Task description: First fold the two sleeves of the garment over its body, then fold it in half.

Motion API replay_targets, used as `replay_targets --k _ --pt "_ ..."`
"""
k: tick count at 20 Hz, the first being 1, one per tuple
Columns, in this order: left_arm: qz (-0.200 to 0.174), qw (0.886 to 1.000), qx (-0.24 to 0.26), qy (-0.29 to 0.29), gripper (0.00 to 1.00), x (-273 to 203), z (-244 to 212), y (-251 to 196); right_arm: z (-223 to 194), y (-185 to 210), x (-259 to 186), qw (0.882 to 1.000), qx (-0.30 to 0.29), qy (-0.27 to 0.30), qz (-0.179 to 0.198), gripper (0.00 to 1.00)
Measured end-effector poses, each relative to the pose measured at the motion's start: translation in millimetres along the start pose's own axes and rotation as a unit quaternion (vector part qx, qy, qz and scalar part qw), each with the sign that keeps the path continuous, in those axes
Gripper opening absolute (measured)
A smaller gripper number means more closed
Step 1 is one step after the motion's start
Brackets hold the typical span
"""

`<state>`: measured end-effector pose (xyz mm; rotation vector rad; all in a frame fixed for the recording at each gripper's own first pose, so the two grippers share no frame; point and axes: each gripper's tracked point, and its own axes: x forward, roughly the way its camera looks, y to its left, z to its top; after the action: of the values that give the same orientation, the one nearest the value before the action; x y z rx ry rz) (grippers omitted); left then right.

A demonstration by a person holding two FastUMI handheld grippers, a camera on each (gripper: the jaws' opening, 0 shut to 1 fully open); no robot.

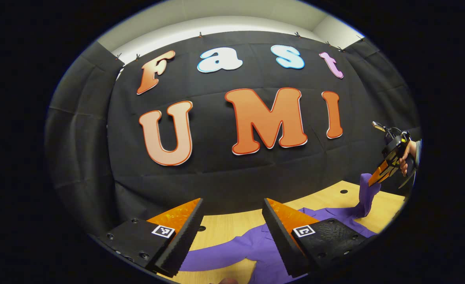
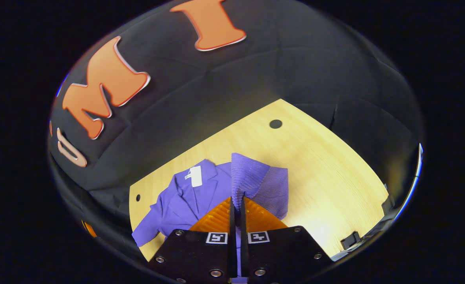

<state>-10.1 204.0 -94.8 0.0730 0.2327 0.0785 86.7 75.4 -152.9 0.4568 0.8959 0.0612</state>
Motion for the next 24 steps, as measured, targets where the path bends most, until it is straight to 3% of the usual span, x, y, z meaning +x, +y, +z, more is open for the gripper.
replay_targets --k 6,11,18,24 --pt "0.044 0.999 -0.009 0.031 0.93 -6.9 -33.7 52.8 -0.8 81.9 6.5 0.999 -0.033 0.009 0.040 0.04" --pt "0.075 0.996 -0.003 0.057 0.93 -8.5 -58.3 92.4 -22.8 142.6 18.1 0.994 -0.070 0.027 0.075 0.04" --pt "0.114 0.990 0.001 0.087 0.93 -6.3 -82.1 131.7 -56.1 212.1 33.3 0.988 -0.073 0.047 0.131 0.04" --pt "0.137 0.983 -0.011 0.119 0.93 -3.9 -102.2 153.9 -57.1 249.8 18.4 0.978 -0.056 0.036 0.198 0.16"
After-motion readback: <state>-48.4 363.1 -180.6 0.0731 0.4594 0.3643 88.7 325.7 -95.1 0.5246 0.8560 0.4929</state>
